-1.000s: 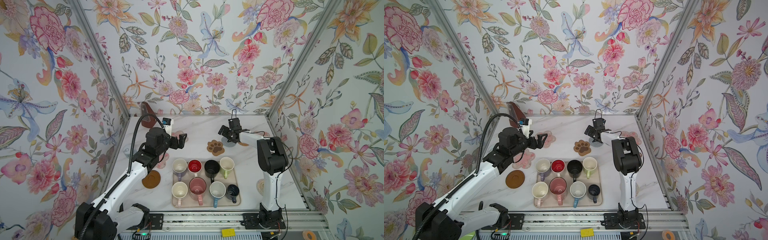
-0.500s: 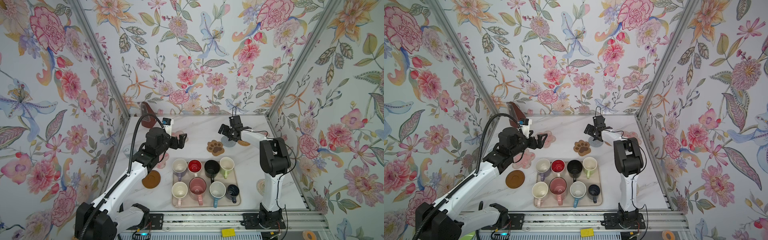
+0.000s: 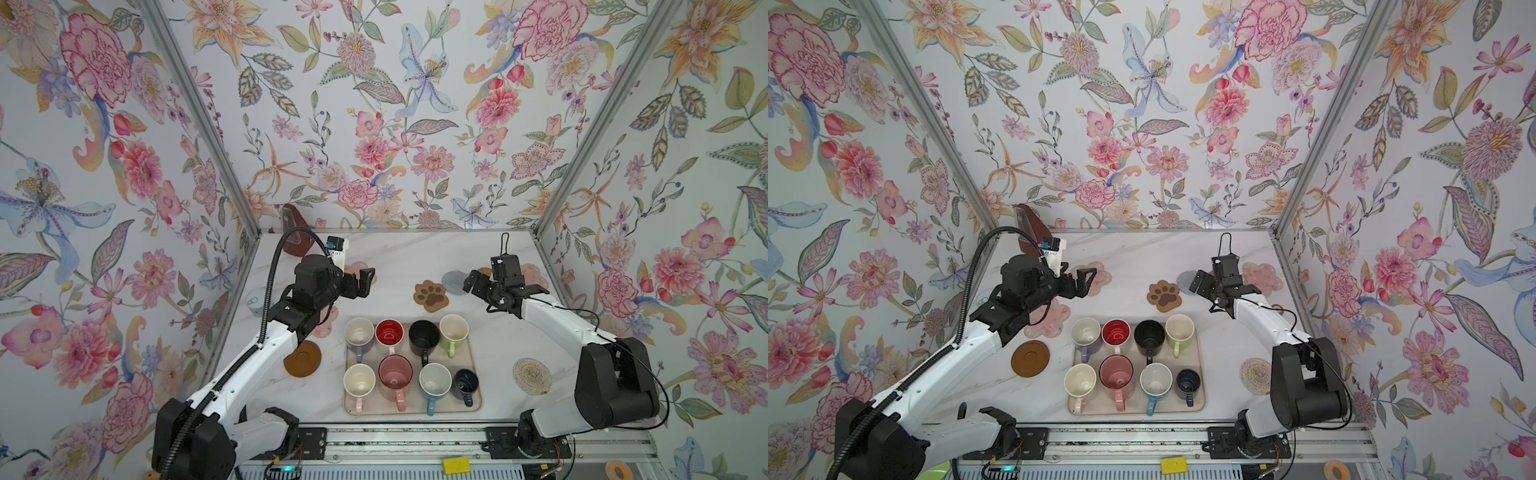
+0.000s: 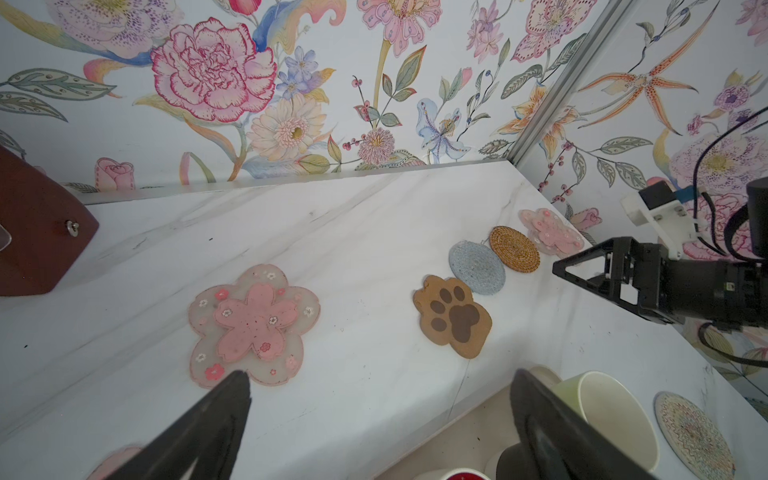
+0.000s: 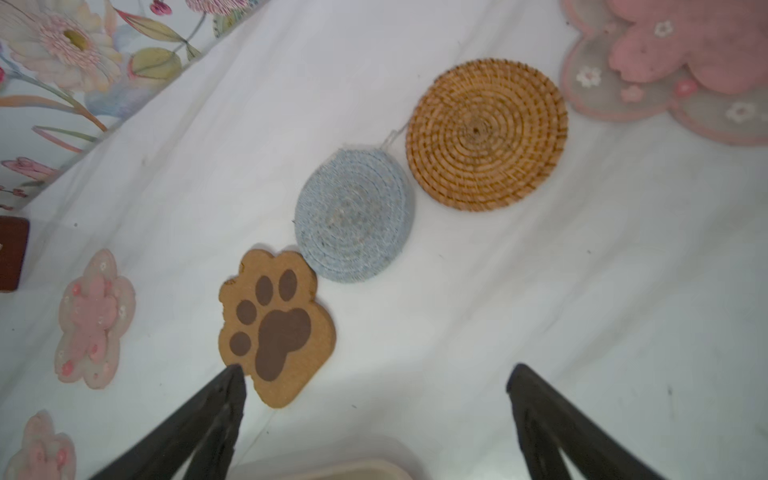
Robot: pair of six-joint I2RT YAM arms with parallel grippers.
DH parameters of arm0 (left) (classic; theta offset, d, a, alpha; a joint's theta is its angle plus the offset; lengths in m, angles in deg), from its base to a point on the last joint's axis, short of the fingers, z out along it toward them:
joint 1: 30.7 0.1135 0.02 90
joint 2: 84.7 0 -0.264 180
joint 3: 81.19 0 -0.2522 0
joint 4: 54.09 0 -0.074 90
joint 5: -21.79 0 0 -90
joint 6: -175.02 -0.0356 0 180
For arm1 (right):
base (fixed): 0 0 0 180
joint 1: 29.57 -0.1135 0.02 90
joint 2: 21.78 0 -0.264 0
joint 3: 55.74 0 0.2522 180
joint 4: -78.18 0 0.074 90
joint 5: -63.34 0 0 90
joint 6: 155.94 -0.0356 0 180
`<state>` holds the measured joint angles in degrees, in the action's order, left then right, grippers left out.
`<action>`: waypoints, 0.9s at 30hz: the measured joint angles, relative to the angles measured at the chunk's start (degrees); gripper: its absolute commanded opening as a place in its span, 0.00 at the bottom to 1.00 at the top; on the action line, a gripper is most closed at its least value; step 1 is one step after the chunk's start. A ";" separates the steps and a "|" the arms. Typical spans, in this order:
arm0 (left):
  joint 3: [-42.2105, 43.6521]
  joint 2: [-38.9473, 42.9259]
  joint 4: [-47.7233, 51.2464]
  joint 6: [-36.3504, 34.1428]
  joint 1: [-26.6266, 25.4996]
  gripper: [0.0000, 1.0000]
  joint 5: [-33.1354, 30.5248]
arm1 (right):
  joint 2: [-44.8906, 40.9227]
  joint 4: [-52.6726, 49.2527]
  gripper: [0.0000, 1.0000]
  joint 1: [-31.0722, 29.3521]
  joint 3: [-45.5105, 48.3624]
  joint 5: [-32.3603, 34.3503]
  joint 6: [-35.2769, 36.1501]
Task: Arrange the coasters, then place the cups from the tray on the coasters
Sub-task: 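Move the right gripper back over the zigzag embroidered coaster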
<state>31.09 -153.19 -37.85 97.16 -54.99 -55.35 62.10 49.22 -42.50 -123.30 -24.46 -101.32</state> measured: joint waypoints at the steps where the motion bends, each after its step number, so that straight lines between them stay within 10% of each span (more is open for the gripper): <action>1: 0.00 -0.28 -0.11 0.26 -0.02 0.99 0.15 | -1.09 -0.79 0.99 0.00 1.25 0.15 -0.22; 27: 1.27 -1.49 -1.51 -0.81 -5.35 0.99 4.28 | -33.73 -25.64 0.99 3.98 21.75 7.26 -18.18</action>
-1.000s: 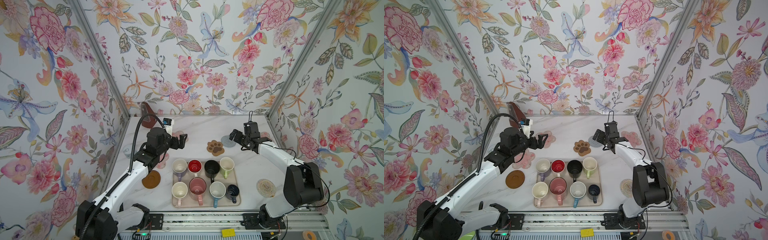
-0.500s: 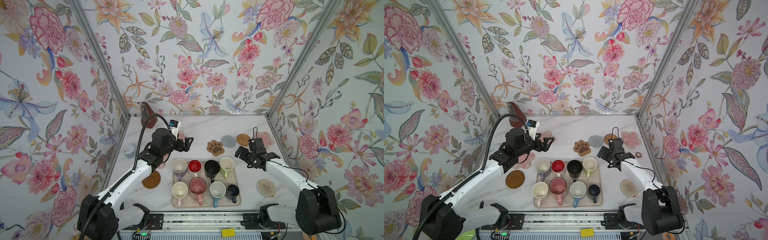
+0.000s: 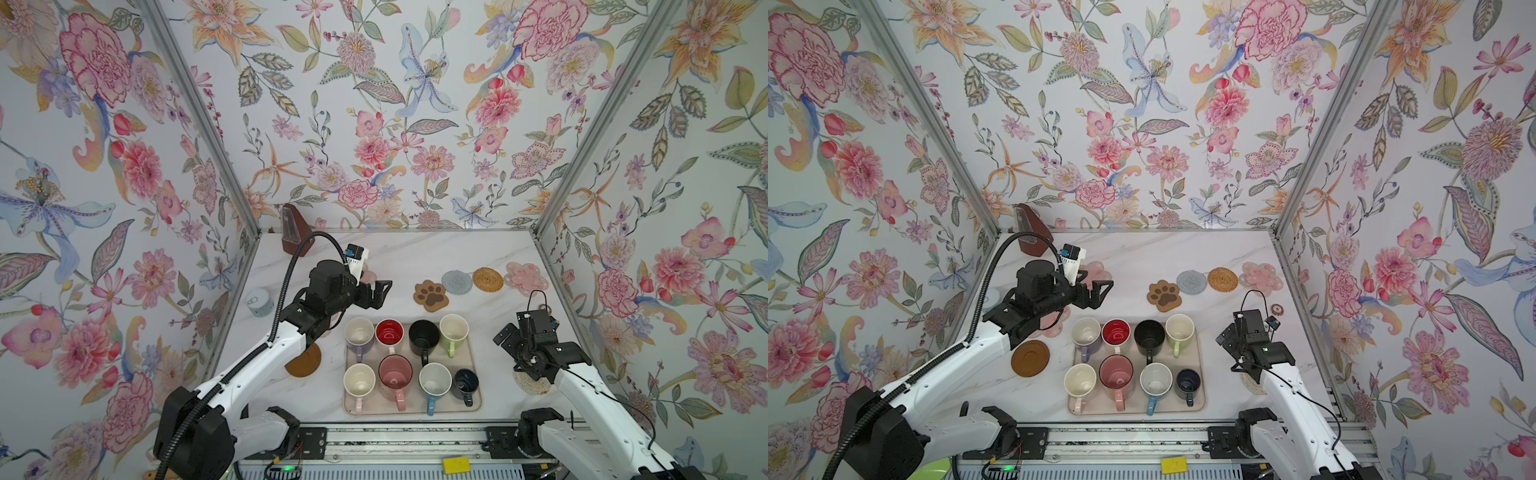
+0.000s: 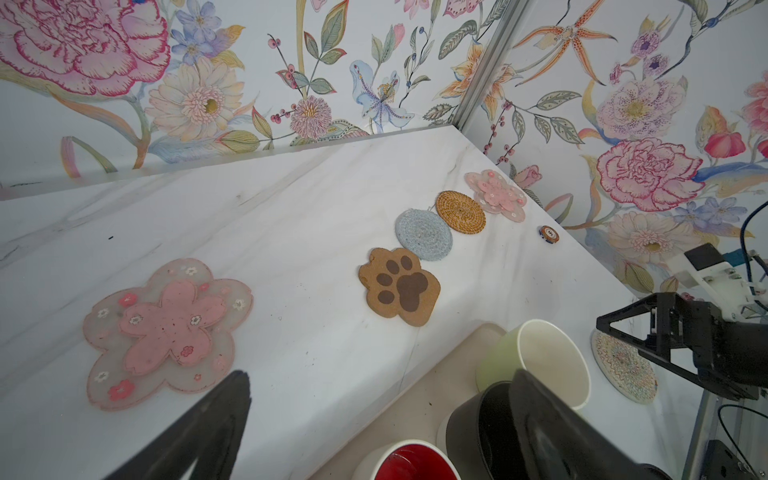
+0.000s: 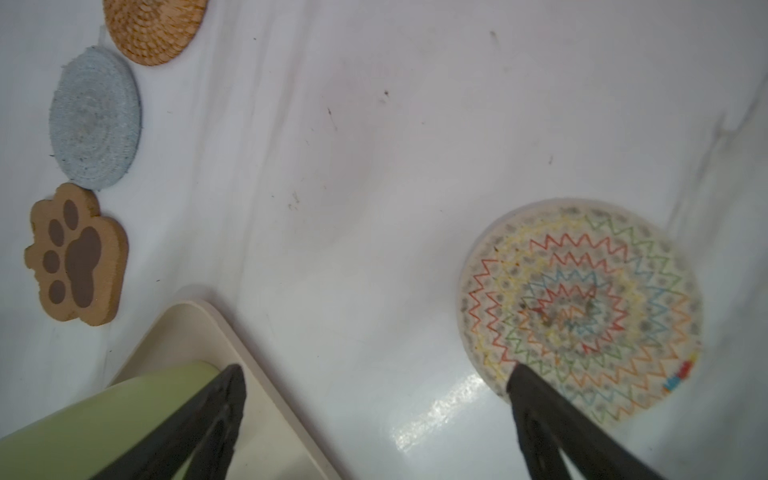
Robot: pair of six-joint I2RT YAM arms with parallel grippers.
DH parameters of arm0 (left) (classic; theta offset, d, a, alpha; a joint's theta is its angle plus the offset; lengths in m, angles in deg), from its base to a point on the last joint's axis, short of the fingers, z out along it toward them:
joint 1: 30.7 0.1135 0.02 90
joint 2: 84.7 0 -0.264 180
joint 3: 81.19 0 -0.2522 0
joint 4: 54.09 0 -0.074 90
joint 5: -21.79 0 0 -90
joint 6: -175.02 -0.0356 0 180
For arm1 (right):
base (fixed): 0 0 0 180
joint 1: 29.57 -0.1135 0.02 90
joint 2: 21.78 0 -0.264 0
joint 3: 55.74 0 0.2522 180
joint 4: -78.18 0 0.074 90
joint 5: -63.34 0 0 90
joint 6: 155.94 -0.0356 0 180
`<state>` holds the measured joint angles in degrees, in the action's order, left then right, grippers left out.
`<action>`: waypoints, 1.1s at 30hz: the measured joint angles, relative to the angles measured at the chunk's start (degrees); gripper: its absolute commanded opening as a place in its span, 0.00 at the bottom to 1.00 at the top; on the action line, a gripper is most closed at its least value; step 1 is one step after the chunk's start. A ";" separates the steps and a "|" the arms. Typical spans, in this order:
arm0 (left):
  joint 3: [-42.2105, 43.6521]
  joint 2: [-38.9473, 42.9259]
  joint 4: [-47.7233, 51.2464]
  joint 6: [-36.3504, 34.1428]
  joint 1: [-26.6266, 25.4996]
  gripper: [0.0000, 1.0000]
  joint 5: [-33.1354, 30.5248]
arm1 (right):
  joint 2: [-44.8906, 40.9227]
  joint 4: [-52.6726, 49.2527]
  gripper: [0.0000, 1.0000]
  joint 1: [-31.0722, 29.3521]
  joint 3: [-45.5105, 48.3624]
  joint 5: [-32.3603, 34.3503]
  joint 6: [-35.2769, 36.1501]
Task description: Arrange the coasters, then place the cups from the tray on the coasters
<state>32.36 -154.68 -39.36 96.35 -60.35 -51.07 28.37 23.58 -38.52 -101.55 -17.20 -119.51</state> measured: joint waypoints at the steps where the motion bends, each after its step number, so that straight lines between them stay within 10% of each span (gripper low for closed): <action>1: 0.00 0.00 0.20 -0.02 0.00 0.99 -0.02 | 0.00 -0.66 0.99 0.46 0.39 0.00 -0.52; 33: -0.02 0.02 0.90 -1.46 0.00 0.99 -2.64 | 9.97 11.17 0.99 12.81 4.07 -8.00 5.35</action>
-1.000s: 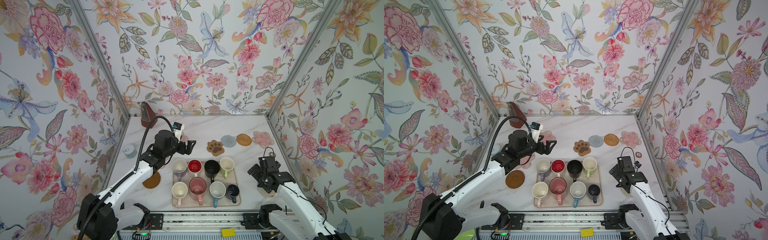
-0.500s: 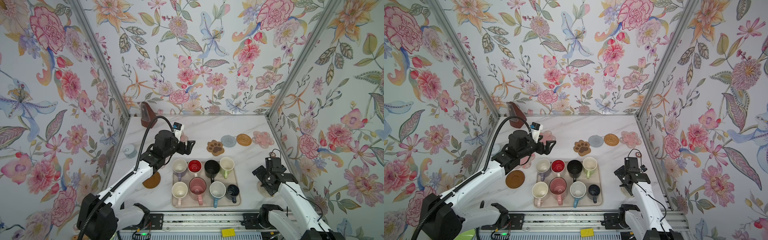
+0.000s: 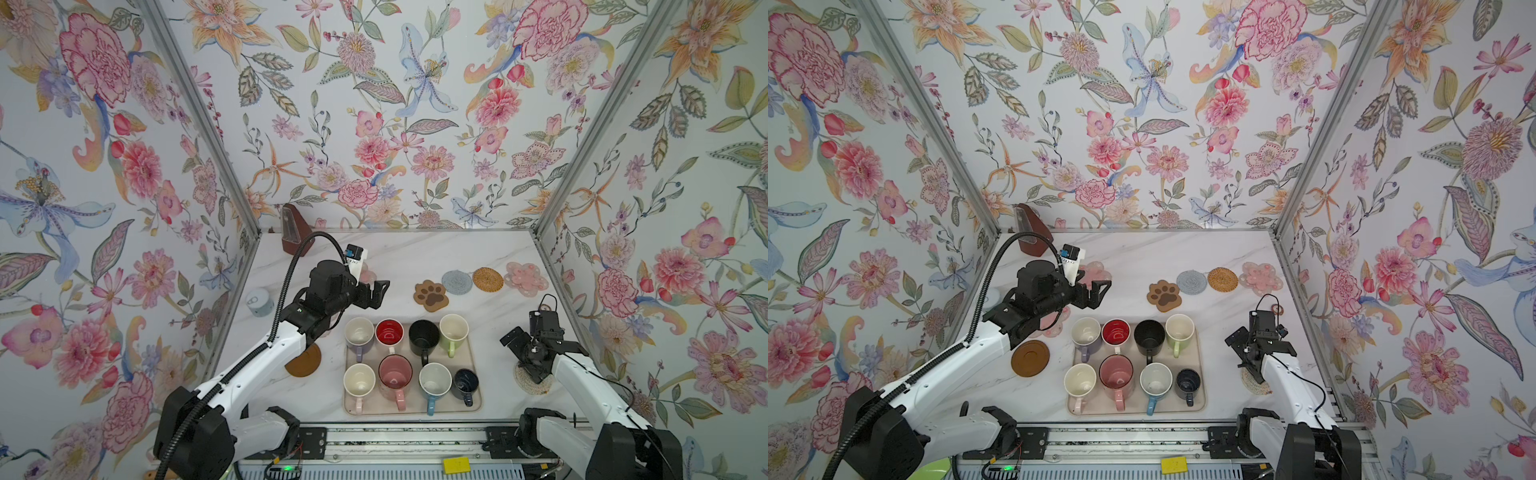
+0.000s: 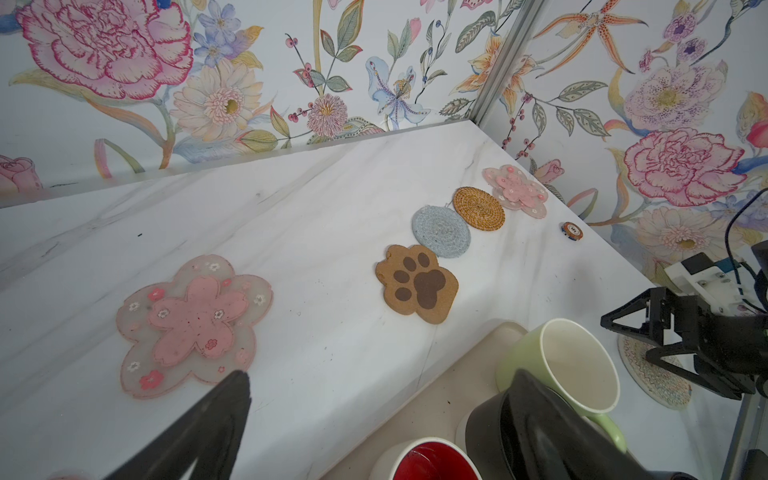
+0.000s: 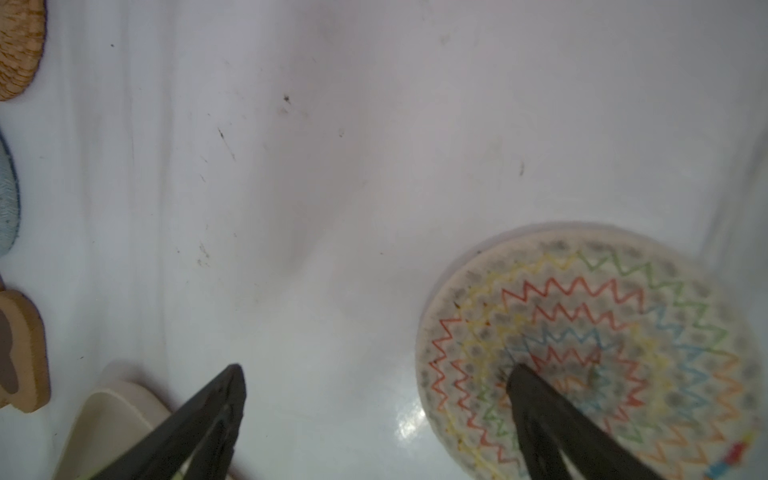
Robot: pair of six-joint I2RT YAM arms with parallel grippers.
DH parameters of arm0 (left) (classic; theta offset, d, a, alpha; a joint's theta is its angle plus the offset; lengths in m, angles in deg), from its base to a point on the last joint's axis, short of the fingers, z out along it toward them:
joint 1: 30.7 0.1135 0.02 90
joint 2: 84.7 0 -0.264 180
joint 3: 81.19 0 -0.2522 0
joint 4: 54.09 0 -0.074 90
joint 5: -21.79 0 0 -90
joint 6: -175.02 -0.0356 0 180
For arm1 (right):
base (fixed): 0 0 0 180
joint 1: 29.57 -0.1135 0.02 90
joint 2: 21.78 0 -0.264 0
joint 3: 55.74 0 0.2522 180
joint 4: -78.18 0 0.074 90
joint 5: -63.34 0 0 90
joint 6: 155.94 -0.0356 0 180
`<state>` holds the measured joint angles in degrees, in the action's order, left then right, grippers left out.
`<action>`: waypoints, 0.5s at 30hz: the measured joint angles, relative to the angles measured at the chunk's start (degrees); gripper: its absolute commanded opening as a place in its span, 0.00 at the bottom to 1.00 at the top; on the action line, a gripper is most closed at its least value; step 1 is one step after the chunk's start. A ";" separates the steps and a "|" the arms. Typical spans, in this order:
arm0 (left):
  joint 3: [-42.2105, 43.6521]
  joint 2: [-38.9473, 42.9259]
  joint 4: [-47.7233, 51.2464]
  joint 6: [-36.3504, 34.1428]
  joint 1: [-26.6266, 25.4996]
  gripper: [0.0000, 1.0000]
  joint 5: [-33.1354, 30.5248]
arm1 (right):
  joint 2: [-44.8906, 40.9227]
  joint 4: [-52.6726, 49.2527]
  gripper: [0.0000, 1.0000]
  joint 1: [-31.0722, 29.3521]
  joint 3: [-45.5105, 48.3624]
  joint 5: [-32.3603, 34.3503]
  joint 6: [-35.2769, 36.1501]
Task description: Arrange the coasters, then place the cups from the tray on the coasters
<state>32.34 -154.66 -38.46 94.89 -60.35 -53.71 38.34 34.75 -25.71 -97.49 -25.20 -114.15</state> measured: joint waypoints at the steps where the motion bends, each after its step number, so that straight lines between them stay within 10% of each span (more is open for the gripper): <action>1: 0.00 0.00 0.02 0.00 0.00 0.99 0.00 | 0.35 0.55 0.99 0.00 0.09 -0.17 0.02; 15: 0.00 0.00 0.04 0.00 0.00 0.99 -0.42 | 7.76 10.58 0.99 -1.44 -1.97 -1.03 1.01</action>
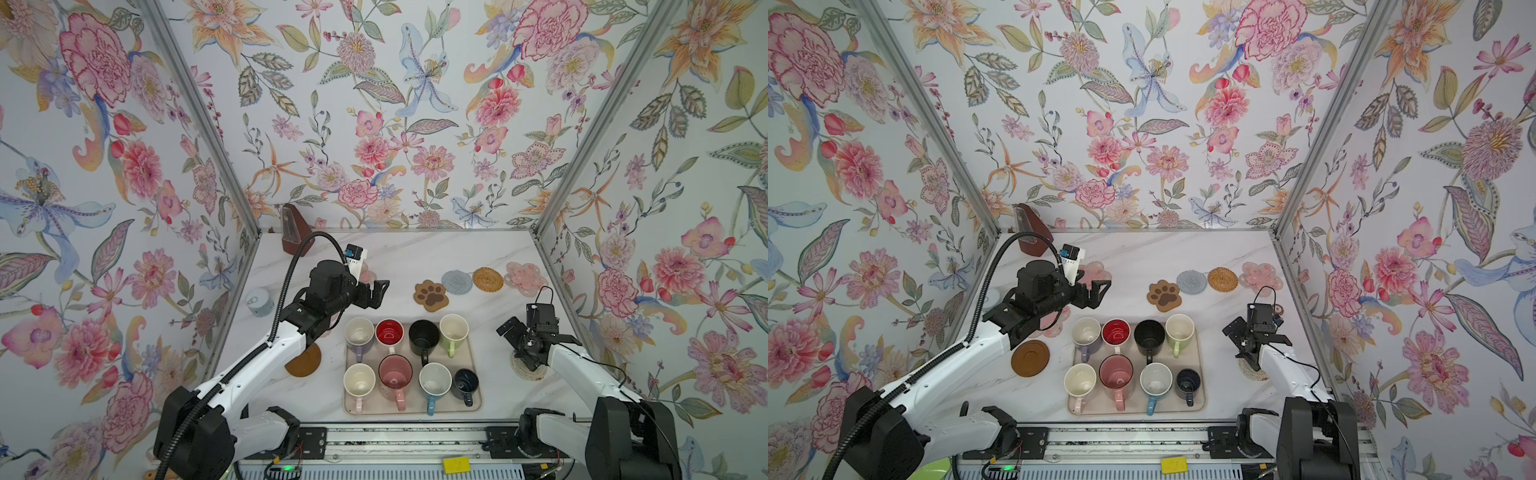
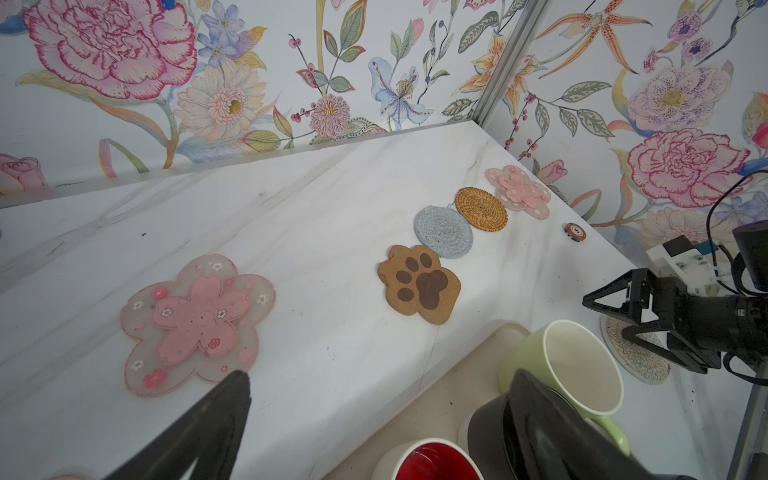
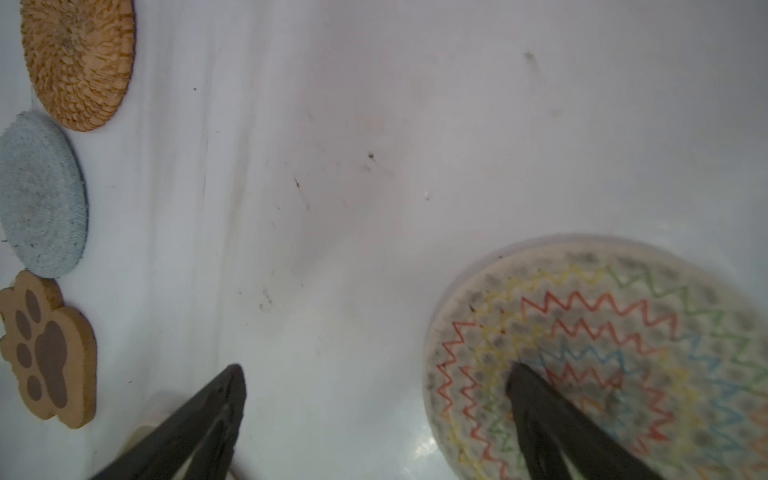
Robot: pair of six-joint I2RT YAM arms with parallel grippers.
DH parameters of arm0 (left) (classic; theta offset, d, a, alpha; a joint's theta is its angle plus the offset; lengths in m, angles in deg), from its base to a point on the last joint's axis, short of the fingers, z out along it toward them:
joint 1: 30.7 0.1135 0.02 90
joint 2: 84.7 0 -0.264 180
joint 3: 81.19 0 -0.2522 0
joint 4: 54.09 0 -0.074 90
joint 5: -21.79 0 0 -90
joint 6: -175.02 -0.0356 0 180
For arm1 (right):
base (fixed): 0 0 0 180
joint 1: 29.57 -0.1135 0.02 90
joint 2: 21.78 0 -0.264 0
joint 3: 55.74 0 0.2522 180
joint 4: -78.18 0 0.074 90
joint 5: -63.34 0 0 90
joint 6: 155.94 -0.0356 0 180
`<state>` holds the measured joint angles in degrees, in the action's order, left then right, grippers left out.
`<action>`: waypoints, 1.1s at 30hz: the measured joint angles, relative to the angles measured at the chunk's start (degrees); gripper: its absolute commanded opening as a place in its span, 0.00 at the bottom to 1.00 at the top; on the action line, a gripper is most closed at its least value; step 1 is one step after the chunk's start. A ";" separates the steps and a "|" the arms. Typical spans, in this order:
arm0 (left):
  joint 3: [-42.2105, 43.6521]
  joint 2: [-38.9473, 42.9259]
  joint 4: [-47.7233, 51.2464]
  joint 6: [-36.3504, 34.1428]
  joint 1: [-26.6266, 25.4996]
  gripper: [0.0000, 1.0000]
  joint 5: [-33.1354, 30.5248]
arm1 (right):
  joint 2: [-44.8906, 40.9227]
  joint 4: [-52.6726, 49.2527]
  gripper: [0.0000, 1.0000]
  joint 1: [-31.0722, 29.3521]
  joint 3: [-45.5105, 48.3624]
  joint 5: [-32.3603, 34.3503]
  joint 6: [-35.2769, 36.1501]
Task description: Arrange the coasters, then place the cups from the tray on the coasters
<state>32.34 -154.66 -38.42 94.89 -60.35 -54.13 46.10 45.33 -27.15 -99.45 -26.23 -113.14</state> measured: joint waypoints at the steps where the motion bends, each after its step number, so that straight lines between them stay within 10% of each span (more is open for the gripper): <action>1: 0.00 0.00 0.00 0.00 0.00 0.99 -0.02 | 0.98 0.63 0.99 -0.50 -0.52 0.00 0.07; 33: 0.00 0.00 0.98 0.00 0.00 0.99 -2.21 | 30.69 11.72 0.99 -14.56 -24.83 -3.41 3.13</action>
<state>32.34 -154.66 -37.43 94.89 -60.35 -56.34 76.79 57.04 -41.71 -124.28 -29.64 -110.02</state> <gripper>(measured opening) 0.989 0.992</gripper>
